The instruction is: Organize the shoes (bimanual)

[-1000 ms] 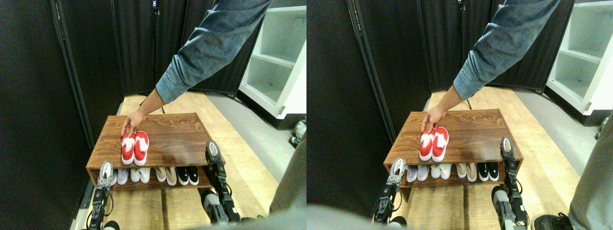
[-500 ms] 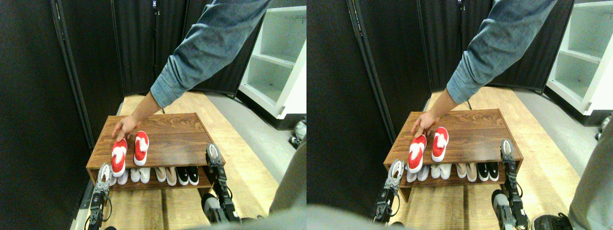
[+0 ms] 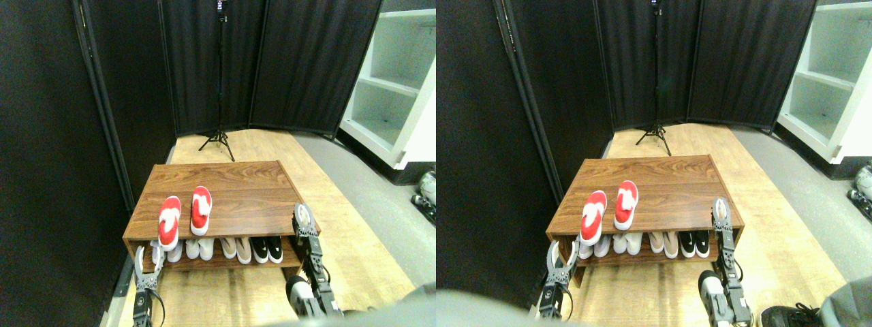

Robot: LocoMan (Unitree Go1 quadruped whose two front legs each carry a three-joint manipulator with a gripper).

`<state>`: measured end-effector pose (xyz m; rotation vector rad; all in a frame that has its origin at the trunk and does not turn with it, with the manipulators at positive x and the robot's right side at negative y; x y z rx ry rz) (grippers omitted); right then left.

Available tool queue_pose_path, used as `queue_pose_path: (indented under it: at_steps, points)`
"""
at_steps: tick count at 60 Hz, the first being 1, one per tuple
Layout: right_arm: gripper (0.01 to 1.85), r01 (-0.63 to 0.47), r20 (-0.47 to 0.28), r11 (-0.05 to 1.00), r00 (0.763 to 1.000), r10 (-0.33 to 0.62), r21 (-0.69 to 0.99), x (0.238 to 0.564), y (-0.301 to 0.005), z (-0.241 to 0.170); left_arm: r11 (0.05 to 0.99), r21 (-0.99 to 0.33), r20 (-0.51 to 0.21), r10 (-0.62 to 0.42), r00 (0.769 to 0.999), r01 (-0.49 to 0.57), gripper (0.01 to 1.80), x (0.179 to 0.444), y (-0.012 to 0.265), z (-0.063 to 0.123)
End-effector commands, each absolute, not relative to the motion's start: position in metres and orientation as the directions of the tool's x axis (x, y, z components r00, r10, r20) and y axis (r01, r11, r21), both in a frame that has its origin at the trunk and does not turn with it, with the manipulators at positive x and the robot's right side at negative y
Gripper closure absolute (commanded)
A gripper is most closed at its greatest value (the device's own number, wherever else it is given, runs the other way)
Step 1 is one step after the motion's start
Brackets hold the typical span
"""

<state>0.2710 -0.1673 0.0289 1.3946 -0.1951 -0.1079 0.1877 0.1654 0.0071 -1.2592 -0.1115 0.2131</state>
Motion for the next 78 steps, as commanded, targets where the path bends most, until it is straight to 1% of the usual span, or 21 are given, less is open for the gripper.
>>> queue_pose_path:
  at_steps: [1,2,3,4,6,8,9,11,14,16,22,30,35,38,45,52,54,57,63,68,78]
  points:
    - [1.85,-0.077,0.105,0.154,0.978,-0.182,0.985,0.273,-0.164,0.037,0.285,-0.955,-0.030,0.201,0.979,-0.088,0.64,0.190,0.160,0.006]
    - [1.85,-0.077,0.105,0.154,0.978,-0.182,0.985,0.273,-0.164,0.037,0.285,-0.955,-0.030,0.201,0.979,-0.088,0.64,0.190,0.160,0.006]
    - [1.85,-0.075,0.102,0.152,0.978,-0.181,0.986,0.273,-0.164,0.037,0.281,-0.955,-0.041,0.196,0.980,-0.096,0.52,0.190,0.159,0.003]
    - [1.85,-0.075,0.102,0.152,0.978,-0.181,0.986,0.273,-0.164,0.037,0.281,-0.955,-0.041,0.196,0.980,-0.096,0.52,0.190,0.159,0.003]
    - [1.85,-0.080,0.107,0.157,0.978,-0.176,0.984,0.273,-0.164,0.037,0.309,-0.944,-0.059,0.183,0.981,-0.114,0.34,0.191,0.159,-0.001]
    - [1.85,-0.080,0.107,0.159,0.979,-0.174,0.984,0.273,-0.163,0.038,0.305,-0.944,-0.074,0.181,0.981,-0.127,0.25,0.192,0.158,-0.004]
    - [1.85,-0.080,0.107,0.159,0.979,-0.174,0.984,0.273,-0.163,0.038,0.305,-0.944,-0.074,0.181,0.981,-0.127,0.25,0.192,0.158,-0.004]
    - [1.85,-0.088,0.116,0.172,0.979,-0.164,0.981,0.273,-0.164,0.038,0.327,-0.935,-0.089,0.167,0.982,-0.140,0.14,0.193,0.158,-0.009]
    - [1.85,-0.093,0.122,0.175,0.979,-0.162,0.980,0.273,-0.164,0.038,0.315,-0.938,-0.094,0.170,0.981,-0.144,0.12,0.194,0.157,-0.011]
    - [1.85,-0.086,0.117,0.179,0.978,-0.170,0.980,0.273,-0.164,0.038,0.308,-0.939,-0.099,0.180,0.979,-0.152,0.06,0.196,0.156,-0.015]
    - [1.85,-0.090,0.121,0.189,0.980,-0.160,0.978,0.273,-0.164,0.039,0.313,-0.935,-0.115,0.184,0.976,-0.169,0.11,0.202,0.156,-0.023]
    - [1.85,-0.096,0.126,0.189,0.980,-0.157,0.977,0.274,-0.165,0.038,0.304,-0.935,-0.129,0.186,0.974,-0.182,0.08,0.215,0.157,-0.033]
    - [1.85,-0.097,0.128,0.191,0.979,-0.157,0.977,0.274,-0.165,0.039,0.288,-0.940,-0.130,0.188,0.973,-0.181,0.13,0.223,0.158,-0.039]
    - [1.85,-0.096,0.127,0.192,0.980,-0.156,0.977,0.273,-0.165,0.040,0.282,-0.943,-0.127,0.190,0.974,-0.178,0.20,0.230,0.159,-0.043]
    - [1.85,-0.091,0.125,0.203,0.979,-0.163,0.975,0.272,-0.166,0.040,0.268,-0.949,-0.121,0.186,0.975,-0.169,0.21,0.247,0.163,-0.050]
    - [1.85,-0.099,0.134,0.204,0.977,-0.164,0.974,0.271,-0.168,0.039,0.258,-0.951,-0.131,0.170,0.977,-0.172,0.18,0.263,0.168,-0.056]
    - [1.85,-0.098,0.136,0.221,0.976,-0.167,0.970,0.270,-0.168,0.040,0.264,-0.949,-0.129,0.166,0.978,-0.170,0.18,0.267,0.170,-0.059]
    - [1.85,-0.101,0.140,0.229,0.977,-0.162,0.968,0.270,-0.169,0.040,0.268,-0.948,-0.128,0.167,0.978,-0.170,0.17,0.271,0.171,-0.060]
    - [1.85,-0.087,0.122,0.195,0.977,-0.176,0.977,0.268,-0.171,0.040,0.237,-0.958,-0.130,0.149,0.980,-0.163,0.19,0.283,0.174,-0.060]
    - [1.85,-0.082,0.119,0.197,0.976,-0.181,0.977,0.267,-0.172,0.040,0.228,-0.960,-0.132,0.146,0.981,-0.163,0.21,0.290,0.176,-0.059]
    - [1.85,-0.092,0.132,0.225,0.977,-0.170,0.970,0.265,-0.173,0.042,0.254,-0.951,-0.146,0.132,0.980,-0.176,0.21,0.303,0.180,-0.061]
